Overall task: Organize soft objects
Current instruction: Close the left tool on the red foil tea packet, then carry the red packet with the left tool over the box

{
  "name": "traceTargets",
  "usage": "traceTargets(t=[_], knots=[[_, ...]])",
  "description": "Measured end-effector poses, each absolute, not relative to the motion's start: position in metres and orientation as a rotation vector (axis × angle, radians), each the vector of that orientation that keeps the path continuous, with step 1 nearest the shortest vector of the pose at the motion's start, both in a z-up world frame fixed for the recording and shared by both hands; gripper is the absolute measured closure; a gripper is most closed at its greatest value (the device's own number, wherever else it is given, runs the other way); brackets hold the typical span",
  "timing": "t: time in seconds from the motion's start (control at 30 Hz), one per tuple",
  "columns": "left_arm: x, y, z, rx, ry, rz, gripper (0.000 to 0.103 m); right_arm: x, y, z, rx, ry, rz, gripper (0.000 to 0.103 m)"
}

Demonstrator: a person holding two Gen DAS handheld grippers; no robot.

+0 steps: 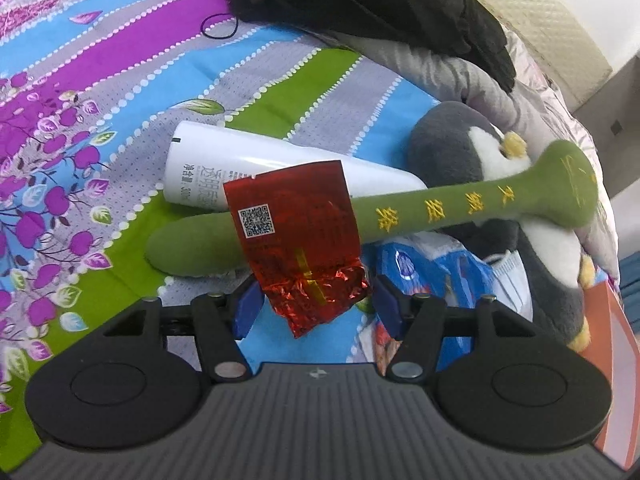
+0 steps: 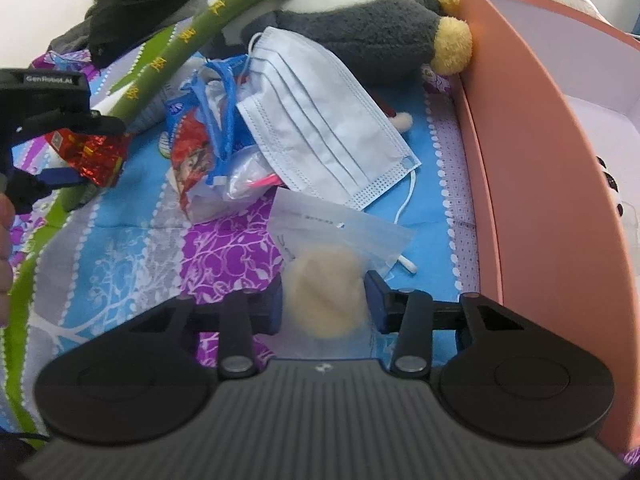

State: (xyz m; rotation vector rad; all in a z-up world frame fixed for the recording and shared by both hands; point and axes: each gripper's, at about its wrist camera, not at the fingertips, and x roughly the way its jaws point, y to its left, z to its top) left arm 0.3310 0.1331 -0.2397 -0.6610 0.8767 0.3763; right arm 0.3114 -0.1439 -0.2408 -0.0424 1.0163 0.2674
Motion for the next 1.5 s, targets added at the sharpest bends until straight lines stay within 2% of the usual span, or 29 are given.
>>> traceTargets(t=[0.6,1.1,1.5], knots=[[0.235,0.099,-0.193,-0.508,0.903,0.262,0.038,0.247,-0.153,-0.195,-0.002,0.935,0.328,0.059],[0.164,0.038,-0.186,-0.347,0.957,0.095,0.037,0.189,-0.163,-0.173,-0.015,0.877,0.352,0.058],[0.150,0.015,-0.153,-0.289,0.923,-0.002,0.037,0.173,-0.177,-0.143,0.008,0.805,0.352,0.058]])
